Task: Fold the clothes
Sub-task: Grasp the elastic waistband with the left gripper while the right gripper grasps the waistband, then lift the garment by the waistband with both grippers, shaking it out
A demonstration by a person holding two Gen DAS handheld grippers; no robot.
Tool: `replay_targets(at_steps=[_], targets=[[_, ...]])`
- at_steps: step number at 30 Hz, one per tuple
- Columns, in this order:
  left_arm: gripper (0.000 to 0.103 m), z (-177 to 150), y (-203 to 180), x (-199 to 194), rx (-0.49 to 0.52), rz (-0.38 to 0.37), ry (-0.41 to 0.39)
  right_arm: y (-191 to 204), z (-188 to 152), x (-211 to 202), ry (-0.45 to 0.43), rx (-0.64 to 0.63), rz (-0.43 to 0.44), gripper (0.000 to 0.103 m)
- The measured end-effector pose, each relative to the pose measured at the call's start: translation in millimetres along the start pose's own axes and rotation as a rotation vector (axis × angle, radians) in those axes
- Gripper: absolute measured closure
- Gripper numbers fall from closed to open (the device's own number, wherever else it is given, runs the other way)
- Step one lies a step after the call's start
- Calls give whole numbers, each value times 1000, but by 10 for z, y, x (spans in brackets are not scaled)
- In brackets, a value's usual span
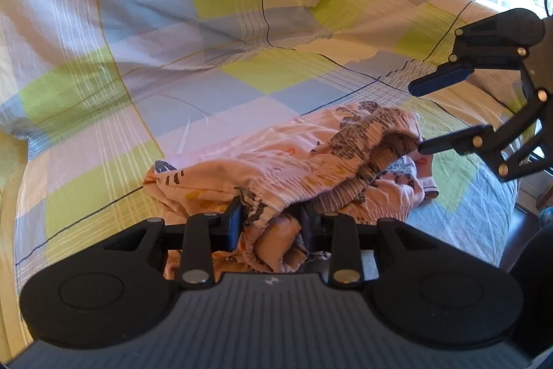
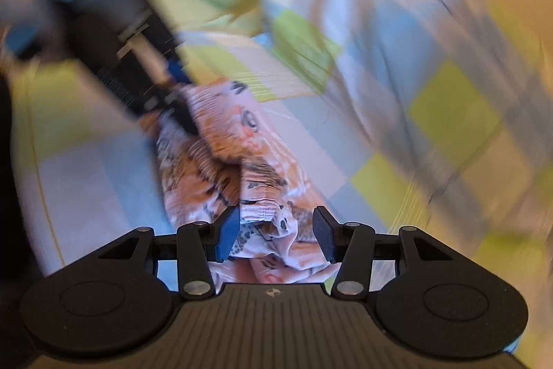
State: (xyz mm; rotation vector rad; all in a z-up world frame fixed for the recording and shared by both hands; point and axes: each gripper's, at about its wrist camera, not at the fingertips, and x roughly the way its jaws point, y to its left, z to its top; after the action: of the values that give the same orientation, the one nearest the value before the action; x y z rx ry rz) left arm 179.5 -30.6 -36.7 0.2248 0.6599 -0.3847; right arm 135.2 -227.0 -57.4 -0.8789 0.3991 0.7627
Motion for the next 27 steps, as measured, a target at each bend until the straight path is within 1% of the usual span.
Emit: replay_targets(at_steps=[3,6,7,10,13,16,17,18,19,20,21,24,26,27], targets=[[74,5,29,3,-21,-9,4,295,-36,89,21,-239,-56,60],[74,8,63,6,-33,-18,8,474,-119,249,51,-407,-96,62],[74,8,79,7,-37,-20,10,509,-149,292,53,-448,-113,64],[73,4,108,8,-42,-24,12,518,-157,285,17,-461,-161,68],[72,-3,112,14,-40,-25,10,527,-136,256,-25,-488,-212,68],[72,-6,114,31,-49,-25,7,568,-136,261,-40,-540,-223,68],[72,-8,114,34,-50,-25,4,585,-142,274,-39,-556,-216,69],[72,-12,114,32,-52,-24,3,598,-143,282,-41,-568,-208,72],[71,-15,115,31,-54,-24,2,610,-127,289,-42,-572,-200,87],[71,-19,119,16,-56,-24,1,591,-90,276,-42,-549,-194,98],[70,-23,124,1,-59,-24,-1,565,-51,259,-42,-520,-189,98],[64,-33,153,-137,-75,-20,-18,379,138,89,-67,-329,-186,100],[53,-56,189,-316,-108,-11,-46,204,277,-77,-86,-202,-191,100],[49,-67,208,-405,-125,-7,-61,121,344,-166,-98,-148,-195,100]])
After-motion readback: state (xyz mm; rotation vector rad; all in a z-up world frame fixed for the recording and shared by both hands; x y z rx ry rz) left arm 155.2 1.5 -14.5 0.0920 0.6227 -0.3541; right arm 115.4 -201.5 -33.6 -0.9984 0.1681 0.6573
